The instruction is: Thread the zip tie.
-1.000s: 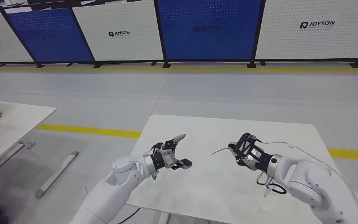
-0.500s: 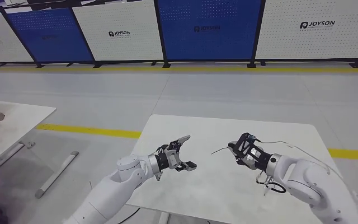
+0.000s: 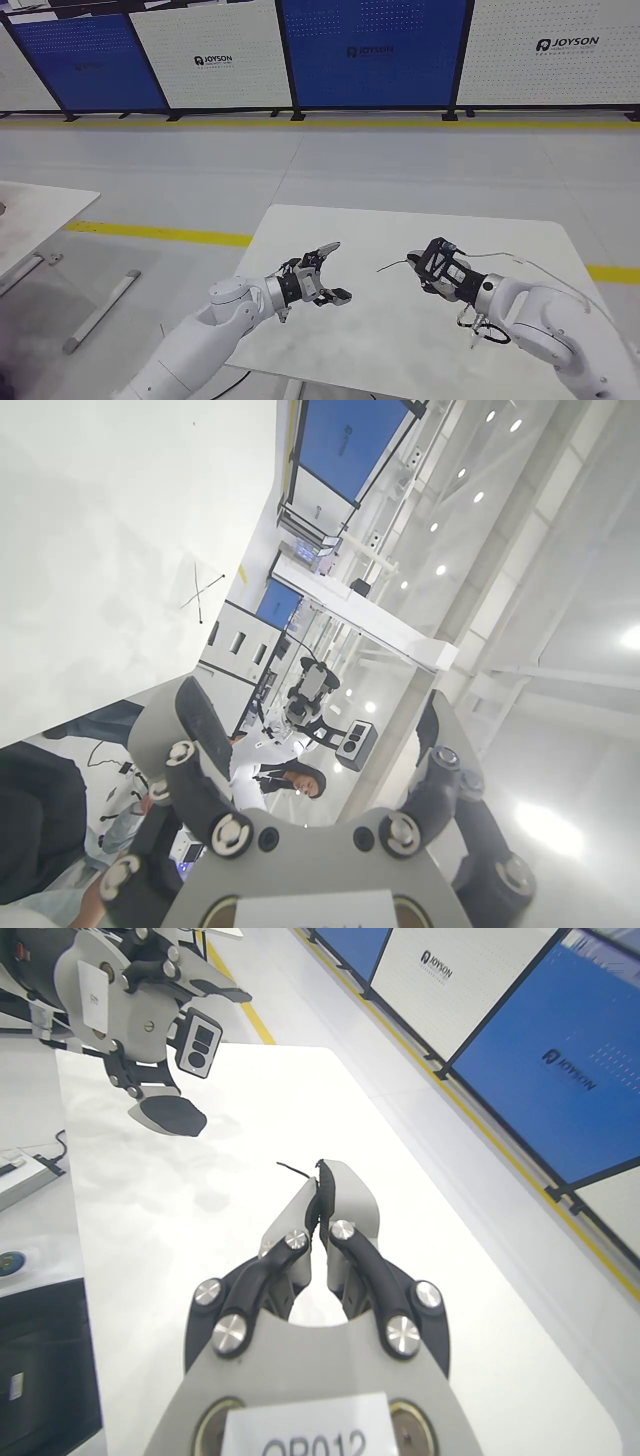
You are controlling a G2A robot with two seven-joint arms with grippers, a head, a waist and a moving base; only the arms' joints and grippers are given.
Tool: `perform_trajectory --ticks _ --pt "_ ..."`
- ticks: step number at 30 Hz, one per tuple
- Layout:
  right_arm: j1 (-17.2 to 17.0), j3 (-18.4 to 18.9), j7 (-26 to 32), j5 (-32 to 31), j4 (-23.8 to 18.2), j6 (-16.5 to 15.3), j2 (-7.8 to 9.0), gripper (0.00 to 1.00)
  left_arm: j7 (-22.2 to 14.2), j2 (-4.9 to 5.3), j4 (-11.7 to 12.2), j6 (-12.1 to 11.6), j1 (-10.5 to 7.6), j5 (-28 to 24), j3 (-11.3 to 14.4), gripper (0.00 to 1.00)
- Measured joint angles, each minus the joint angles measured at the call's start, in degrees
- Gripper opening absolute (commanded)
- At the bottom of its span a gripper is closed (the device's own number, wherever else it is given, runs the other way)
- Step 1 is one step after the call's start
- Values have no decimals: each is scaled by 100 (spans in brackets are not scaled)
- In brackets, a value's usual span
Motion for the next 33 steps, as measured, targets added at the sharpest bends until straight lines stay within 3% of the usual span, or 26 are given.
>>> perform_trajectory --ticks 5,10,14,17,21,22,29,33 --pt "81 -245 -756 -446 155 -1 4 0 0 0 0 0 0 0 0 100" --pt "85 -245 -730 -426 157 -1 4 0 8 -1 -10 -7 0 4 1 100" --pt "84 -245 -731 -427 157 -1 4 0 140 -18 -211 -2 22 -138 88 100" --pt "84 -245 -731 -427 157 -1 4 0 277 21 -279 1 -109 -591 361 100" --pt "85 -245 -732 -427 157 -1 4 0 965 115 -163 0 -630 -1586 911 100" --pt "85 -245 -732 -427 157 -1 4 0 1060 120 -155 0 -681 -1709 945 100" --pt "85 -245 -732 -427 157 -1 4 0 1003 113 -175 -15 -634 -1619 943 100" --pt "85 -245 -732 -427 157 -1 4 0 1402 31 -448 -206 -691 -1593 1060 100"
